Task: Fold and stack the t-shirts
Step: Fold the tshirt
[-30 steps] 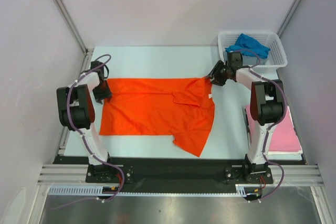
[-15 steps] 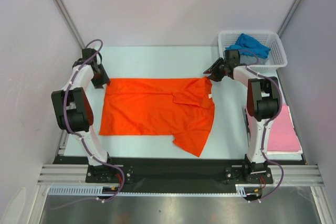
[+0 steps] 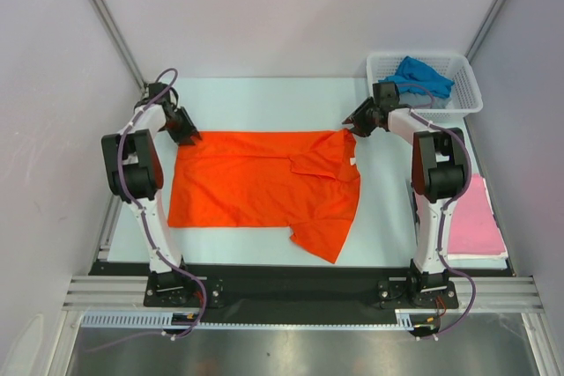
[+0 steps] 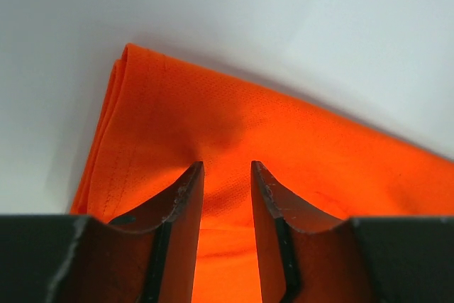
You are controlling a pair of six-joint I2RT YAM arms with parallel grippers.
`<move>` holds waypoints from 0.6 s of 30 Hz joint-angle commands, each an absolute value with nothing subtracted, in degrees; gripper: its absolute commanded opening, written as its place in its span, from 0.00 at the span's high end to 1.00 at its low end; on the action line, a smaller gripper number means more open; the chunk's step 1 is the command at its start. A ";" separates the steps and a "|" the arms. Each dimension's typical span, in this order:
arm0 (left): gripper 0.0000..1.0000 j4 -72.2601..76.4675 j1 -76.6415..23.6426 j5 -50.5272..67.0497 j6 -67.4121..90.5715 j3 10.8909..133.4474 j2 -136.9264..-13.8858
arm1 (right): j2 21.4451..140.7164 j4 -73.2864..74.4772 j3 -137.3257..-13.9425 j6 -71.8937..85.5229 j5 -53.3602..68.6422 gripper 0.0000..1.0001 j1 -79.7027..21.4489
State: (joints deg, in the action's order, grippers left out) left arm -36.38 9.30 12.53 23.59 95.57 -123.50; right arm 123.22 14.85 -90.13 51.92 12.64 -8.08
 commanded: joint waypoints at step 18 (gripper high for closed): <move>0.64 -36.82 9.49 11.60 23.91 98.35 -127.26 | 126.12 22.06 -96.51 45.71 0.70 0.79 -11.16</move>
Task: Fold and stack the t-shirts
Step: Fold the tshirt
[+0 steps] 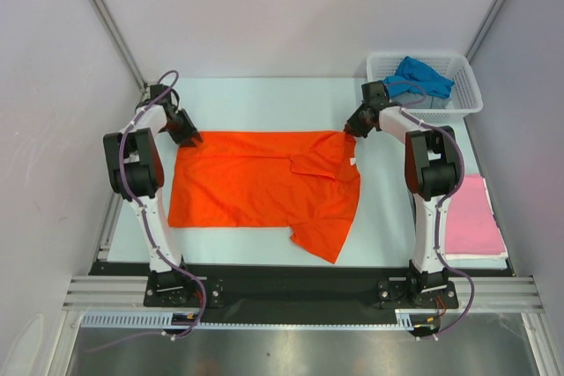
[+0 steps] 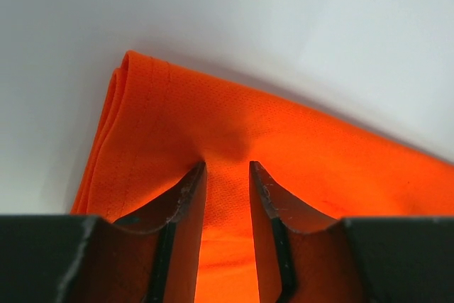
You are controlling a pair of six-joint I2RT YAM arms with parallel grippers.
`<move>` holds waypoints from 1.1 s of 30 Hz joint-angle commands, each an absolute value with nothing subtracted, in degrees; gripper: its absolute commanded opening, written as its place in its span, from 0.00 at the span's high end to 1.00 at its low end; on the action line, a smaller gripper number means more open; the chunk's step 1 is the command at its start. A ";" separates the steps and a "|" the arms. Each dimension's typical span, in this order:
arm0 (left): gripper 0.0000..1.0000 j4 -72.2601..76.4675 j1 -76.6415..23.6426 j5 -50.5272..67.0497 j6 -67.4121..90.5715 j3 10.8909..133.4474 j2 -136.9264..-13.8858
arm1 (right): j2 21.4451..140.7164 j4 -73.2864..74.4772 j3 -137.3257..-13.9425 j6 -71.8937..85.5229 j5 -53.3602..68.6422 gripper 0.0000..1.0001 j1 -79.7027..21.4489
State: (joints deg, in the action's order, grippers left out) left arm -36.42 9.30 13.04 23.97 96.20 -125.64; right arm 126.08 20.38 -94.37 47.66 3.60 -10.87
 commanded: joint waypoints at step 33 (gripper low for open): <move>0.68 -35.86 10.46 13.97 23.29 93.69 -121.38 | 113.91 27.59 -94.14 22.24 4.64 0.43 -15.29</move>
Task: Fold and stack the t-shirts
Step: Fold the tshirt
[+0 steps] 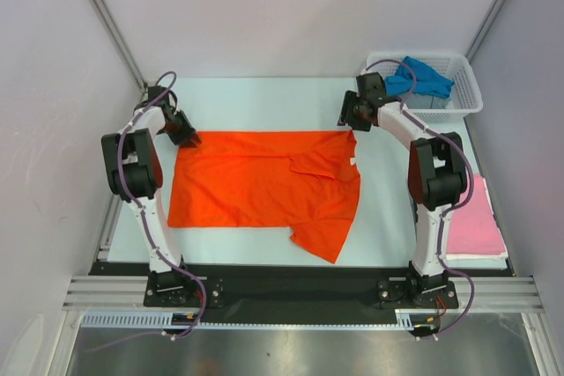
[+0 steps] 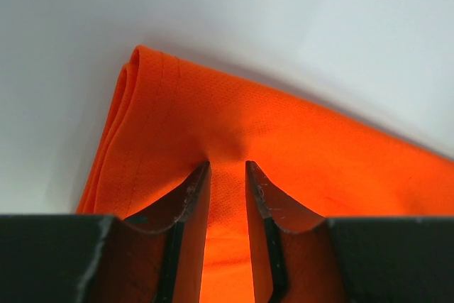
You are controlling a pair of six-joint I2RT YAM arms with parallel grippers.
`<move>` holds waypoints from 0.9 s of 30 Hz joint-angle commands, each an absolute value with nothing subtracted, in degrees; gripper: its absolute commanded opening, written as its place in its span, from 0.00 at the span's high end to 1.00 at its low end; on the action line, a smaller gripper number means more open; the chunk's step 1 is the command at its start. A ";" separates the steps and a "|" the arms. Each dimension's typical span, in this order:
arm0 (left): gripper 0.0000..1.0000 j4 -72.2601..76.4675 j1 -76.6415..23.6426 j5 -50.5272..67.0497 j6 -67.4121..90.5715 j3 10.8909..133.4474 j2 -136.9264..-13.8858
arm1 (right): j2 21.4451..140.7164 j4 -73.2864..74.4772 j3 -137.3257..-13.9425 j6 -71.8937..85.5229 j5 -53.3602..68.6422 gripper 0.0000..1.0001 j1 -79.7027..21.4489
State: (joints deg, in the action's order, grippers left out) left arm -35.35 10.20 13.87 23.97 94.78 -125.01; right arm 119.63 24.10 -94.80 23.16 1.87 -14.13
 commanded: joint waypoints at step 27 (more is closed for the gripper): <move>0.53 -15.55 -22.76 41.58 30.50 76.90 -116.28 | 99.49 3.61 -53.44 47.55 36.39 0.50 -10.55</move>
State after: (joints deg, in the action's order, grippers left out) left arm -17.93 -22.39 40.21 28.69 76.49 -115.94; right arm 102.89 8.93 -53.76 45.23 34.61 -10.70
